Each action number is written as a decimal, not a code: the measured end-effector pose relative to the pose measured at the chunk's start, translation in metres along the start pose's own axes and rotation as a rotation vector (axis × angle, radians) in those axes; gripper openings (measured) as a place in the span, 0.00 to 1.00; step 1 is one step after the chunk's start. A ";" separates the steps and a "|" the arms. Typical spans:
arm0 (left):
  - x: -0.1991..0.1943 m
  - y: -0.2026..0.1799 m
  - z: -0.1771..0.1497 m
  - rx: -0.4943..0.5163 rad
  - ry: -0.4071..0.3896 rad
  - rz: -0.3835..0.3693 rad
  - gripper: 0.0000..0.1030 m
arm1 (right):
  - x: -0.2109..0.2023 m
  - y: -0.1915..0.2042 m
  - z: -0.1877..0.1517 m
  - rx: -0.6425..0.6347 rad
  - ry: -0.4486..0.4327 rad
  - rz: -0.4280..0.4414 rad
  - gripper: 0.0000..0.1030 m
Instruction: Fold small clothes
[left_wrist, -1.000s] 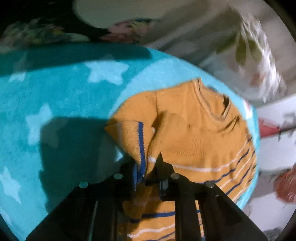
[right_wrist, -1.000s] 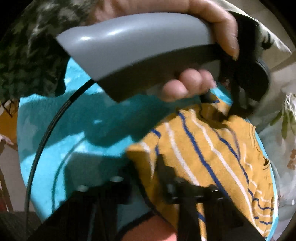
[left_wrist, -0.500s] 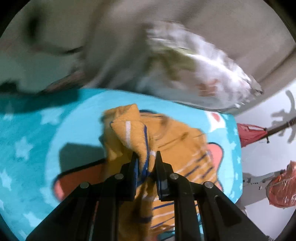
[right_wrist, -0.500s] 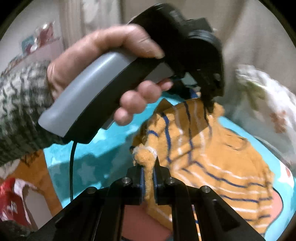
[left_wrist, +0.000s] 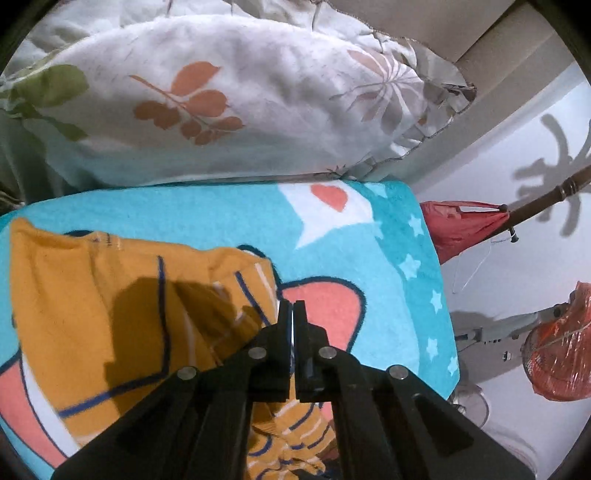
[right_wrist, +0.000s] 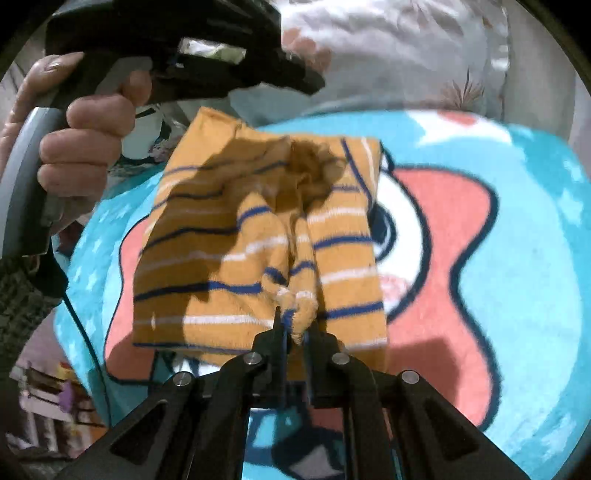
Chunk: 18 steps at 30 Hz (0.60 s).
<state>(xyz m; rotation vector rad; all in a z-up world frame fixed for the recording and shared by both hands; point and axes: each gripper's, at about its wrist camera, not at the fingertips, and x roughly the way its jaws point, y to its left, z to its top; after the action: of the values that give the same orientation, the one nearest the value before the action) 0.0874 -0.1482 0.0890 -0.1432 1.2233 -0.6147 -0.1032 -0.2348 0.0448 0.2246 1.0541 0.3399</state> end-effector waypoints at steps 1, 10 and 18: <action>-0.007 0.002 -0.003 -0.003 -0.013 0.011 0.01 | -0.001 0.000 0.002 -0.018 0.006 0.006 0.09; -0.088 0.078 -0.069 -0.190 -0.162 0.227 0.40 | -0.045 -0.019 0.054 0.027 -0.094 0.160 0.23; -0.087 0.107 -0.140 -0.299 -0.142 0.285 0.40 | 0.059 -0.013 0.134 0.087 0.036 0.252 0.45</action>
<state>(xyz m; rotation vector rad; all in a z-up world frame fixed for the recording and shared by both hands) -0.0189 0.0160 0.0670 -0.2536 1.1649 -0.1686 0.0428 -0.2272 0.0564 0.4324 1.0787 0.5271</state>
